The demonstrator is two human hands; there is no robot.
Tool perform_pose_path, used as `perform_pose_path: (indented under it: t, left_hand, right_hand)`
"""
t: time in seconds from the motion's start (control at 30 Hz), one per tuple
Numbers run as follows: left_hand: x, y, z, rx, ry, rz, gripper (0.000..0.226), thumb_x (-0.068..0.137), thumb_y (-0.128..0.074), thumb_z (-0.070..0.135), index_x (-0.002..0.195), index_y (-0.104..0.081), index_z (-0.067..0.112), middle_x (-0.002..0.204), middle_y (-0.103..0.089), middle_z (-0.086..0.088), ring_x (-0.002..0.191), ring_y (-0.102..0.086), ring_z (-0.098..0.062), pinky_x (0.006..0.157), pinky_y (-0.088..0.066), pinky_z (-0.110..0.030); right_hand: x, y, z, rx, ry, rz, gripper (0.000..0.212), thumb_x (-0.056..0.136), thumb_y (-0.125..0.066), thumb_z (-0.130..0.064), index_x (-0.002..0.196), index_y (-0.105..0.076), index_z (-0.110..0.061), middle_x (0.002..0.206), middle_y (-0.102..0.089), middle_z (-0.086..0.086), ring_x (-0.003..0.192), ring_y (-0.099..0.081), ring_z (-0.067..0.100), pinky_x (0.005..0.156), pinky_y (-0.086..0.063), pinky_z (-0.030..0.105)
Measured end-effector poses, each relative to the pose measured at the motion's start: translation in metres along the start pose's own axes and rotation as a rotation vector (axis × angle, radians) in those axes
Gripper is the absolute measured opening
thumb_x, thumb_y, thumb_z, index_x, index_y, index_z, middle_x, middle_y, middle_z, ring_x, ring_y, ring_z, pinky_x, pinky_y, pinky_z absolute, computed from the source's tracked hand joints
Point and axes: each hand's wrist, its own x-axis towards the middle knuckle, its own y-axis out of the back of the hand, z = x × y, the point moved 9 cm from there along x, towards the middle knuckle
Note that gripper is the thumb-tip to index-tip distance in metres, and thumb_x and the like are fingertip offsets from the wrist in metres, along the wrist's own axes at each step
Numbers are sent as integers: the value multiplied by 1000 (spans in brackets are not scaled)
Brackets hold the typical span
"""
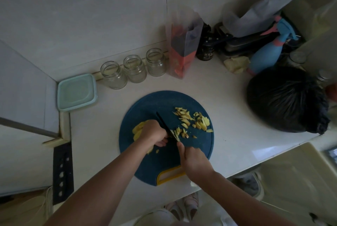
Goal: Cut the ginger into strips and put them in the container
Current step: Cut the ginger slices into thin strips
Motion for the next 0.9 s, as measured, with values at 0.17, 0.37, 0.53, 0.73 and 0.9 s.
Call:
perform_pose_path:
  t: [0.17,0.37,0.53,0.73,0.9]
  left_hand:
    - [3,3,0,9,-2,49,22,90,-52,-1,73,-65,-6,63,-64,-13,56,-64,-20,48,-54,-24]
    - [2,-6,1,-57,4,-13,19,88,-64,12,77,-60,-3,81,-65,-14,66,-64,-20,49,-52,-20]
    - [-8,-10,27,-207,-142,-32,9,91,-59,7,94,-64,0,77,-67,-12,60,-64,-17,47,-52,-20]
    - [-20,51,32,-160,-337,179,11,91,-57,9,94,-66,3,72,-66,-7,53,-61,-13,51,-52,-21]
    - [-36,83,13,208,-476,366,19,81,-72,23,98,-67,16,92,-64,3,84,-61,-12,79,-48,-24]
  right_hand:
    - [15,-1,-19,-44,-10,49,56,100,-19,-52,63,-46,-20,73,-56,5,72,-58,23,67,-45,34]
    - [20,24,18,246,-77,31,57,99,-27,-50,68,-54,-10,65,-54,5,60,-54,17,68,-46,37]
    - [16,48,30,377,-83,36,61,96,-29,-57,67,-52,-8,53,-49,4,44,-48,15,56,-43,35]
    - [5,32,14,374,-40,-23,59,97,-31,-56,66,-51,-10,56,-50,4,40,-48,13,39,-39,24]
    - [1,0,18,334,-43,-115,59,96,-32,-59,68,-50,-10,59,-48,6,40,-46,13,37,-38,25]
